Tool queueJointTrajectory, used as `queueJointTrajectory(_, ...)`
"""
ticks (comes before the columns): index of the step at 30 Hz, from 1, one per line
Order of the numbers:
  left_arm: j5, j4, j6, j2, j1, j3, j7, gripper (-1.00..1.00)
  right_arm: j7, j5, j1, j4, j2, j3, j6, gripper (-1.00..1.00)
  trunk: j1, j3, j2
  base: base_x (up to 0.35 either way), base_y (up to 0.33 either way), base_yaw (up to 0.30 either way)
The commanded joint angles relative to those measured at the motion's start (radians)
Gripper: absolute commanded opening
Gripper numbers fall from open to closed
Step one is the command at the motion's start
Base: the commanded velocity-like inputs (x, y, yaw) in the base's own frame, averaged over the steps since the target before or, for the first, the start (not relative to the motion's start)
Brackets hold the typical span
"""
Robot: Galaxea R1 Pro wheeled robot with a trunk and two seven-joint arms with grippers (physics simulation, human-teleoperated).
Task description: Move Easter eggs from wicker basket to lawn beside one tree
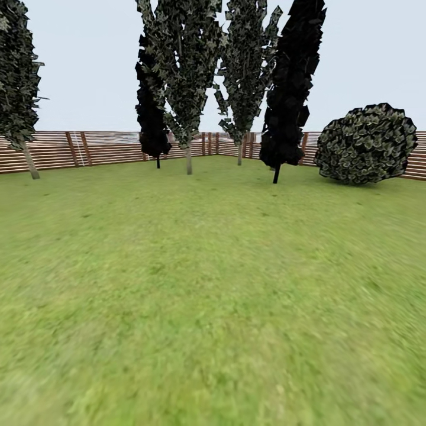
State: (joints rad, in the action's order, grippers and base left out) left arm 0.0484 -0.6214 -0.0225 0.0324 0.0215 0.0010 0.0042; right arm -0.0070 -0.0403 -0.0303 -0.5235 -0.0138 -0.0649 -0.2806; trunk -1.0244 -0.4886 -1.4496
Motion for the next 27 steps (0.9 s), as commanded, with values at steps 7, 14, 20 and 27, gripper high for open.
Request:
queueJointTrajectory(7, 0.005, 0.000, -0.002, 0.000, 0.000, -0.001, 0.000, 1.00, -0.001, -0.004, 0.000, 0.000, 0.000, 0.000, -0.003, 1.00, -0.001, -0.001, 0.000, 0.317, 0.115, 0.000)
queueJointTrajectory(14, 0.005, 0.001, -0.002, 0.000, 0.000, -0.001, 0.000, 1.00, -0.001, -0.004, 0.000, 0.000, 0.000, 0.000, -0.003, 1.00, -0.001, -0.001, 0.000, 0.326, 0.018, 0.000)
queueJointTrajectory(20, 0.005, 0.003, -0.002, 0.000, 0.000, -0.001, 0.000, 1.00, -0.001, -0.004, 0.000, 0.000, 0.000, 0.000, -0.003, 1.00, -0.001, -0.001, 0.000, 0.330, 0.000, 0.000)
queueJointTrajectory(27, 0.005, 0.003, -0.002, 0.000, 0.000, 0.000, 0.000, 1.00, -0.001, -0.004, 0.000, 0.000, 0.000, 0.000, -0.003, 1.00, -0.001, -0.001, 0.000, 0.330, 0.000, 0.000)
